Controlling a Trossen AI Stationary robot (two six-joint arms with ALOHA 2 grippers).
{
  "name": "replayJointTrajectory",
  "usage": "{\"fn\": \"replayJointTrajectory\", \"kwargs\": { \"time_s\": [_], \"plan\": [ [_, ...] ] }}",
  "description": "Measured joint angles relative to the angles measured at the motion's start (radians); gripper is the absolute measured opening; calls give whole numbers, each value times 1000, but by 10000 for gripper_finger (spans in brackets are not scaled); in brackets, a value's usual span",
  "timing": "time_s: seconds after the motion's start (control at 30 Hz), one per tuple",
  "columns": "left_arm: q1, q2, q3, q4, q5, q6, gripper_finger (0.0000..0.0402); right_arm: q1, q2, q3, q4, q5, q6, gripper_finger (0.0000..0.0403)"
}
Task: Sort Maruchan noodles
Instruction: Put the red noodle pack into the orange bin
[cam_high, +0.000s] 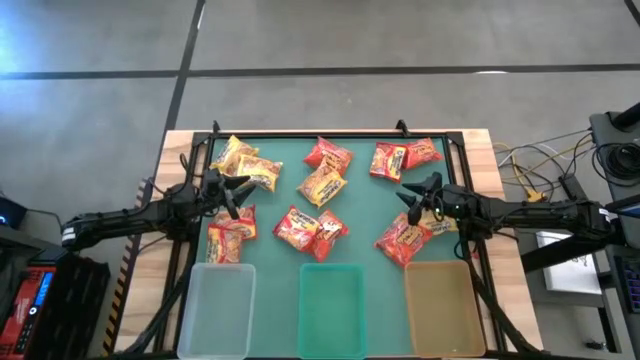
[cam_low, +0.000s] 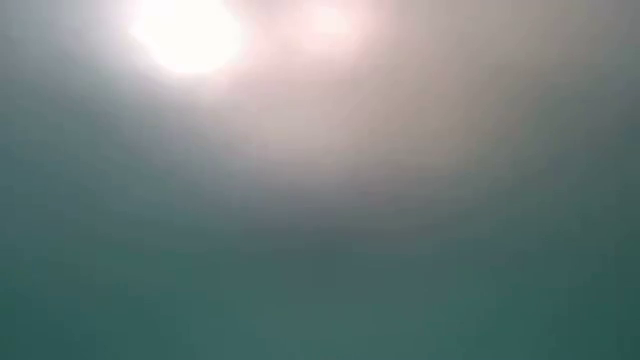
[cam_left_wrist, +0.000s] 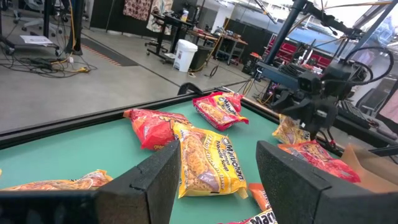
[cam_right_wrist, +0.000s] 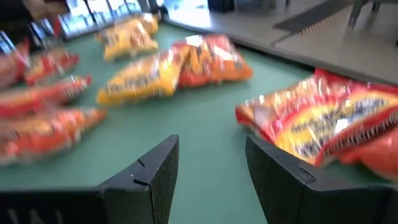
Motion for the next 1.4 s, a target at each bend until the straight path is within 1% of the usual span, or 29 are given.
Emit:
{"fn": "replayJointTrajectory", "kwargs": {
  "time_s": [0.13, 0.3, 0.43, 0.6, 0.73, 1.03, 1.13, 1.27, 1.33, 1.4],
  "plan": [
    [0, 0, 0, 1, -1, 0, 194, 0, 0, 0, 64, 0, 3, 176],
    [0, 0, 0, 1, -2, 0, 194, 0, 0, 0, 56, 0, -7, 176],
    [0, 0, 0, 4, -3, 0, 194, 0, 6, 0, 50, 0, 22, 176],
    [0, 0, 0, 5, -3, 0, 194, 0, 14, 0, 49, 0, -59, 176],
    [0, 0, 0, 9, -3, 0, 194, 0, 14, 0, 49, 0, -69, 176],
    [0, 2, 0, 132, -8, 11, 194, 0, 14, 0, 64, 0, -72, 176],
    [0, 3, 0, 194, -41, -8, 194, 0, 14, 0, 103, 1, -82, 176],
    [0, 2, 0, 276, -121, -12, 194, 0, 14, 0, 147, 26, -219, 176],
    [0, 2, 0, 288, -169, -11, 194, 0, 14, 0, 145, 27, -263, 176],
    [0, 3, 0, 288, -194, 3, 194, 0, 14, 0, 145, 27, -291, 176]
  ]
}}
